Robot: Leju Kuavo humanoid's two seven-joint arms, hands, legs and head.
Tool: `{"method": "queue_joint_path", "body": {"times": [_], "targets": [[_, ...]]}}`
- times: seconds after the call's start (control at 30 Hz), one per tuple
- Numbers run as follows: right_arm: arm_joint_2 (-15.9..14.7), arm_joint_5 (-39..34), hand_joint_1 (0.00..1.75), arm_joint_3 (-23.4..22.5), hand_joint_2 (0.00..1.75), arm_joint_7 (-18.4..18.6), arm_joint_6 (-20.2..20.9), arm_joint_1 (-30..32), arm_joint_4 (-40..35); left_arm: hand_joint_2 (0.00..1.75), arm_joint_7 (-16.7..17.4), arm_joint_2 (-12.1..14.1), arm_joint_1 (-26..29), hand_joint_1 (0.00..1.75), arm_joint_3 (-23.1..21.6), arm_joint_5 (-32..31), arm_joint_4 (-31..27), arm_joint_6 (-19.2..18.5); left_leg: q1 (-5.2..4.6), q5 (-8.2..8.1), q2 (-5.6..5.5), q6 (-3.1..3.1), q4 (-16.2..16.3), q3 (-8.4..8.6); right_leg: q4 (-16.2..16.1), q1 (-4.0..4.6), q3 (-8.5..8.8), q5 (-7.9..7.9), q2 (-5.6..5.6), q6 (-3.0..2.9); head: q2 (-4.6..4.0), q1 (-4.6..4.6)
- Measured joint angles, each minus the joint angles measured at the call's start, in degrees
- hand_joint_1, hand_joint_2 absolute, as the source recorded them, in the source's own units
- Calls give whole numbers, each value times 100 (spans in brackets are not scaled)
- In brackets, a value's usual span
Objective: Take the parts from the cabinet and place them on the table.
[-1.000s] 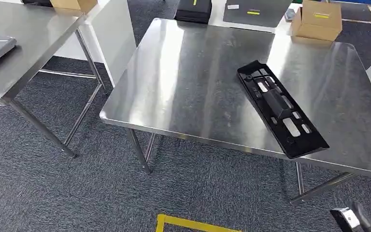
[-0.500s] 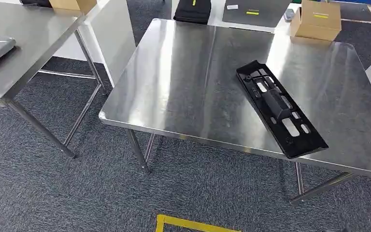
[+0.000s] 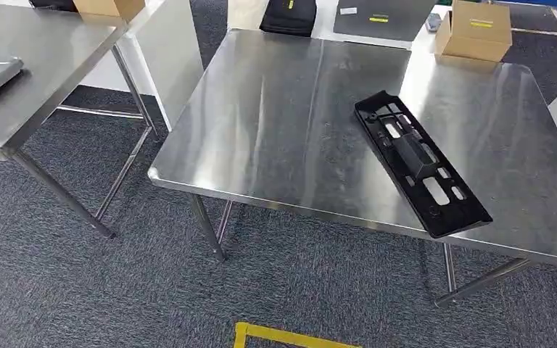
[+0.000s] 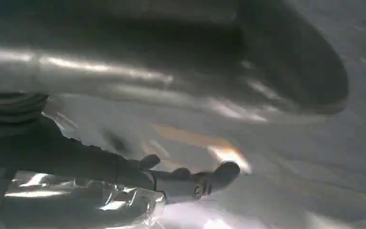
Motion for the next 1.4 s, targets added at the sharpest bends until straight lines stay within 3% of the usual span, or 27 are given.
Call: {"method": "queue_joint_path", "body": {"times": [0.13, 0.23, 0.5, 0.93, 0.97, 1.0, 1.07, 1.1, 1.13, 1.2, 1.27, 1.3, 1.33, 1.4], "targets": [[-63, -54, 0, -216, 0, 445, 1296, -114, 1107, 0, 557, 65, -90, 0, -207, -115, 0, -610, 2, -5, 3, -7, 0, 7, 0, 0, 1, 0, 7, -1, 0, -4], [-92, -81, 0, -393, 0, 425, 1811, -171, 1516, 0, 664, 120, -90, 0, -266, -60, 0, -1159, 2, -5, 2, -7, 0, 8, 1, 0, 3, -2, 7, -2, 0, -4], [-192, -55, 0, -439, 0, 407, 1992, -190, 1950, 0, 345, 225, 77, 0, -264, 120, 0, -1328, -4, -8, 1, -9, -1, 7, 0, -3, 7, -6, 7, -8, 0, -4], [-210, -55, 0, -437, 0, 318, 2137, -107, 2112, 0, 364, 411, 236, 0, -139, 261, 0, -1626, -1, -11, 1, -12, -1, 10, 0, -3, 6, -7, 7, -9, 0, -4], [-210, -55, 0, -437, 0, 316, 2146, -106, 2118, 0, 364, 424, 236, 0, -122, 285, 0, -1645, -14, -23, 1, -3, 15, 0, -15, -8, 15, -1, 7, -1, 0, -4], [-194, -53, 0, -437, 0, 316, 2156, -101, 2129, 0, 367, 455, 237, 0, -107, 318, 0, -1652, -32, -62, -1, 48, 33, -2, -23, -60, 68, 4, 6, 19, 0, -9], [-175, -53, 0, -435, 0, 298, 2165, -85, 2136, 0, 386, 490, 247, 0, -91, 333, 0, -1661, -34, -35, 0, 89, 19, 27, -33, -58, 89, 14, 5, 60, 0, -7], [-159, -50, 0, -435, 0, 283, 2167, -76, 2142, 0, 399, 492, 249, 0, -87, 333, 0, -1661, 35, 29, 12, 130, -91, 78, 10, -6, 77, -17, 5, 67, 0, -4], [-162, -50, 0, -435, 0, 263, 2167, -69, 2145, 0, 404, 494, 247, 0, -85, 335, 0, -1658, 29, 51, 26, 141, -129, 116, 145, -54, 51, -119, 9, 38, 0, -4], [-133, -53, 0, -435, 0, 217, 2167, -62, 2164, 0, 406, 520, 244, 0, -59, 366, -2, -1643, 33, 66, 42, 169, -136, 102, 973, -26, -313, -620, 21, -100, 0, 44], [-129, -53, 0, -435, 0, 184, 2167, -35, 2169, 0, 406, 520, 245, 0, -37, 379, -2, -1628, 19, 96, 47, 165, -127, 64, 1710, -26, -613, -942, 22, -132, 0, 37], [-120, -53, 0, -435, 0, 154, 2167, -17, 2175, 0, 406, 522, 247, 0, -17, 392, -2, -1617, 19, 117, 46, 148, -121, 37, 1768, -25, -601, -952, 22, -99, 0, 44], [-116, -53, 0, -435, 0, 130, 2170, -6, 2180, 0, 406, 522, 249, 0, -4, 417, -2, -1604, 20, 144, 44, 128, -117, 4, 1539, -25, -422, -881, 22, -45, 0, 44], [-100, -53, 0, -435, 0, 33, 2178, -4, 2182, 0, 406, 522, 251, 0, 22, 436, -2, -1582, 38, 190, 34, 64, -85, -64, 514, -31, 197, -567, 22, 58, 0, 44]]}}
